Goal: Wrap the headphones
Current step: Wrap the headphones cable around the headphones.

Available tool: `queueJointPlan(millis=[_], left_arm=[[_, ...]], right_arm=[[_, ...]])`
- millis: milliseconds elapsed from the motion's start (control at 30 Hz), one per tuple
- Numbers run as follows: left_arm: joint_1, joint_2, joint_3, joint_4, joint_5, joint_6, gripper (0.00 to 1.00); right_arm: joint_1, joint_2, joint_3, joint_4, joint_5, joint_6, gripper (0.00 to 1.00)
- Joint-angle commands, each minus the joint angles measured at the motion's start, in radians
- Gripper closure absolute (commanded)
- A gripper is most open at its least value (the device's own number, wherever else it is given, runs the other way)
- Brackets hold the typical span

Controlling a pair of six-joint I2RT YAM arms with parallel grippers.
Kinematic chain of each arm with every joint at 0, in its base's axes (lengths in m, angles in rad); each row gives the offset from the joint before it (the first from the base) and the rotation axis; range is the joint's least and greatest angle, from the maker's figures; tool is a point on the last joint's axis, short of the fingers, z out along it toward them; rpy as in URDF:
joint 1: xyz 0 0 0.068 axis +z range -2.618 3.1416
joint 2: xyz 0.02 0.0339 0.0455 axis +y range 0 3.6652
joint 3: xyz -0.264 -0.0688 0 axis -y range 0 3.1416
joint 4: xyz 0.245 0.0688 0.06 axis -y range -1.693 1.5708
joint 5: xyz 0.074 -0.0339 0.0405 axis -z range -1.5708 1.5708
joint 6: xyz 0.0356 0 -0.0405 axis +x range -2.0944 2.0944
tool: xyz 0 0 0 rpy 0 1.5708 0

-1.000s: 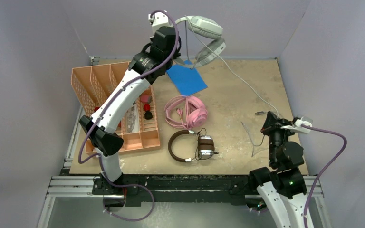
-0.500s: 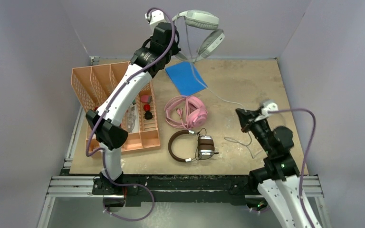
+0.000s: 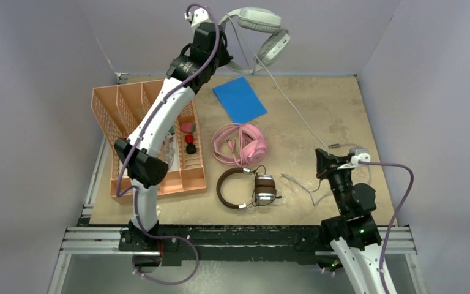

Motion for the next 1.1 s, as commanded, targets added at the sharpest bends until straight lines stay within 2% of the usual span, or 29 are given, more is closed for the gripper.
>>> queueJointPlan(millis=[0, 133, 233, 400, 567, 800, 1067], left_arm=[[0.034, -0.086, 0.007, 0.090, 0.038, -0.031, 1.00], [0.036, -0.083, 0.003, 0.058, 0.047, -0.008, 1.00], [0.035, -0.089, -0.041, 0.027, 0.060, 0.055, 1.00], [0.031, -0.109, -0.174, -0.046, 0.048, 0.174, 1.00], [0.017, -0.197, -0.377, 0.023, 0.000, 0.220, 1.00], [0.011, -0.194, -0.443, 0.019, -0.039, 0.250, 1.00], [0.010, -0.198, -0.588, 0.084, 0.015, 0.231, 1.00]], right_arm=[[-0.001, 0.005, 0.044, -0.077, 0.195, 0.045, 1.00], [-0.001, 0.072, 0.107, -0.112, 0.245, 0.078, 1.00], [-0.001, 0.093, 0.155, -0.056, 0.242, 0.085, 1.00], [-0.002, 0.307, 0.348, -0.069, 0.228, 0.058, 1.00], [-0.002, 0.480, 0.530, -0.115, 0.220, 0.027, 1.00], [-0.002, 0.600, 0.779, -0.190, 0.302, 0.000, 1.00], [-0.001, 0.679, 1.010, -0.222, 0.266, -0.049, 1.00]])
